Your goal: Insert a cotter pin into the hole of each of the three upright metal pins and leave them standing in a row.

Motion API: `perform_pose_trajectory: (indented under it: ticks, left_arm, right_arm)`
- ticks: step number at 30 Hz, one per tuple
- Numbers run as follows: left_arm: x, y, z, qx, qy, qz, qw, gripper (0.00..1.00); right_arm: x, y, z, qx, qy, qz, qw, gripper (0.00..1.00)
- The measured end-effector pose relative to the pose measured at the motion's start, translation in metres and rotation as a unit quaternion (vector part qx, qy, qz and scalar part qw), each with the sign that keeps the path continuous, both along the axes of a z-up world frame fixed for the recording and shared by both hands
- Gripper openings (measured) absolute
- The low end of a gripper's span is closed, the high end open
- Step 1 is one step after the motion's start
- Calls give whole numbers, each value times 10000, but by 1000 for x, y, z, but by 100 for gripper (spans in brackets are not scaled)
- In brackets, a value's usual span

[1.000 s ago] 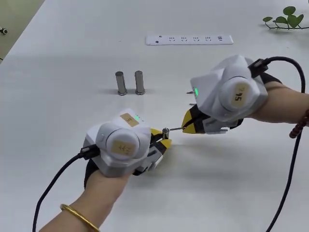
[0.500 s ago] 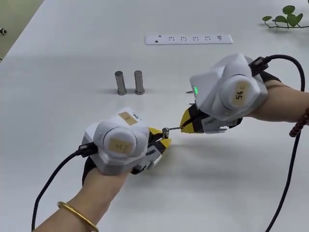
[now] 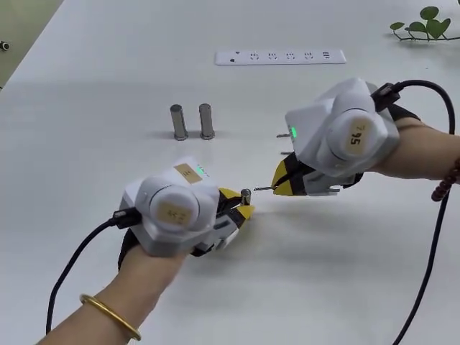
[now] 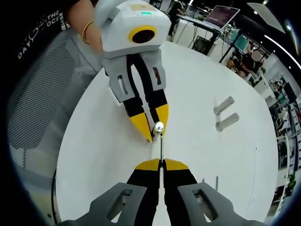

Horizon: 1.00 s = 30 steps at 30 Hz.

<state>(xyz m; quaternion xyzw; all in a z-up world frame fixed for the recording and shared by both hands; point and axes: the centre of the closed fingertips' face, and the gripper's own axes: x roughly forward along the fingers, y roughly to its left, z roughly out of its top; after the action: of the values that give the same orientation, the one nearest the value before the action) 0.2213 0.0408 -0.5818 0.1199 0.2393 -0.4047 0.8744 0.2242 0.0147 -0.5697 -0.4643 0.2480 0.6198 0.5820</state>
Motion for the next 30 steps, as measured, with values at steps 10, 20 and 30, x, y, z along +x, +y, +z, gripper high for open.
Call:
perform_pose_trajectory:
  ticks: [10,20,30]
  left_arm:
    - [0,0,0,-27,17,-163,9999,6]
    - [1,0,0,-47,14,-310,9995,6]
    - [1,-1,0,-77,27,-463,9989,6]
  right_arm:
    - [-3,4,1,14,-31,113,9999,0]
    - [-1,4,2,43,-42,131,9999,0]
    - [-1,5,4,110,-36,112,9999,0]
